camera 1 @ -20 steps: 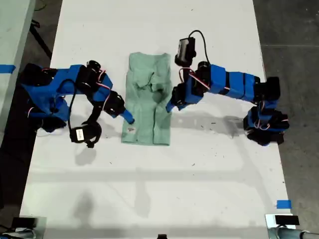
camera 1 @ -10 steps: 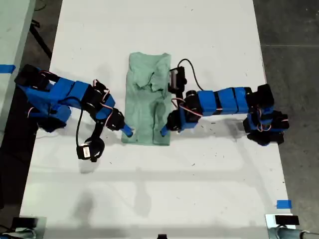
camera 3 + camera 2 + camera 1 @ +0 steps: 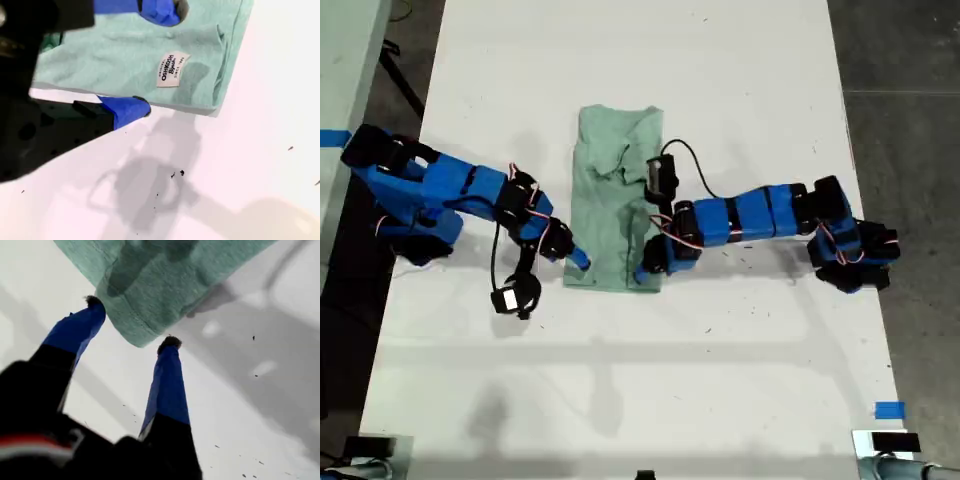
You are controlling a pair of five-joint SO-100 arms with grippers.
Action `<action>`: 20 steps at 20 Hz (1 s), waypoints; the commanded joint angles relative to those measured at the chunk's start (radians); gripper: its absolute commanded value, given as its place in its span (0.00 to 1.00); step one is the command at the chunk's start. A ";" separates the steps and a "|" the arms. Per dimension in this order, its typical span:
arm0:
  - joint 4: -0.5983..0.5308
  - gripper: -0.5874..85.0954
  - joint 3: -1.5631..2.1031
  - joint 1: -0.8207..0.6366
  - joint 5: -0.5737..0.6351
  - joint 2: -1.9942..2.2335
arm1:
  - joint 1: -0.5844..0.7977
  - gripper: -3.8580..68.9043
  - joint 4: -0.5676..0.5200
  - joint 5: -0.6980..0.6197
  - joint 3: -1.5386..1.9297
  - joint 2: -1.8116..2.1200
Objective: Fold t-shirt
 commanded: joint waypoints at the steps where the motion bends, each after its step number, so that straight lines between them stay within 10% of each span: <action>1: -0.052 0.35 -0.026 -0.021 -0.002 -0.049 | 0.015 0.41 -0.041 0.003 -0.078 -0.002; 13: -0.103 0.12 -0.222 0.023 -0.038 -0.425 | 0.020 0.28 -0.115 0.017 -0.091 -0.143; 20: -0.074 0.01 -0.272 0.048 -0.040 -0.428 | 0.029 0.04 -0.060 0.008 -0.150 -0.163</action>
